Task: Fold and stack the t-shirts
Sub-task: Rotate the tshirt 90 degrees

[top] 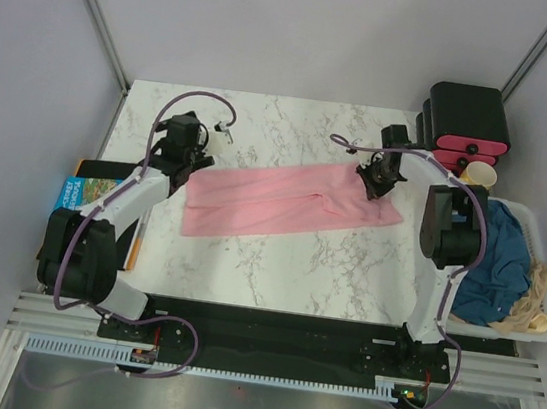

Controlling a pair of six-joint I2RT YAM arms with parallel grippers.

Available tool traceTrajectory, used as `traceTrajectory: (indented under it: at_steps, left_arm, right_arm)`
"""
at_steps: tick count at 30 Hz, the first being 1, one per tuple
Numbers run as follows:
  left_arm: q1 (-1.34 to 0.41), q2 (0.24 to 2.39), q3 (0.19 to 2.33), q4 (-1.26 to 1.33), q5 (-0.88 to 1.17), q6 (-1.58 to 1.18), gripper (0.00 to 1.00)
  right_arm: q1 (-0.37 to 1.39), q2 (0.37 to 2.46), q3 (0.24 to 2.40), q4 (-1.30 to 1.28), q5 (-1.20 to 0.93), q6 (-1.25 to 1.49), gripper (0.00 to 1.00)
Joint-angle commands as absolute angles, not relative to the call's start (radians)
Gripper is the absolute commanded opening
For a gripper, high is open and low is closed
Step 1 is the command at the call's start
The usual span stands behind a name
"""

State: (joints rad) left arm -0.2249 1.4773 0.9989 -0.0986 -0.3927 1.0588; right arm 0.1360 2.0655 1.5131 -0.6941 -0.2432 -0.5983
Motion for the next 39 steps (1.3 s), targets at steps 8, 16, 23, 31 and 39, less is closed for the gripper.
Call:
traceTrajectory:
  at_steps: [8, 16, 23, 31, 39]
  left_arm:
    - [-0.244, 1.358, 0.942, -0.089, -0.419, 1.109, 1.00]
    - [-0.291, 1.275, 0.871, -0.110, -0.408, 1.109, 1.00]
    - [-0.322, 1.192, 0.805, -0.112, -0.336, 1.121, 1.00]
    - [-0.359, 1.190, 0.782, -0.097, -0.298, 1.078, 1.00]
    - [-0.336, 1.190, 0.700, -0.003, -0.339, 1.124, 1.00]
  right_arm:
    - [0.161, 2.373, 1.975, -0.653, -0.006, -0.756, 0.00]
    - [0.213, 2.575, 2.240, -0.563, 0.087, -0.856, 0.00]
    - [0.232, 2.397, 2.120, -0.369, 0.135, -0.781, 0.38]
    - [0.230, 2.074, 1.783, -0.252, 0.213, -0.768, 0.62]
    - [0.242, 1.818, 1.568, -0.400, 0.003, -0.794, 0.63]
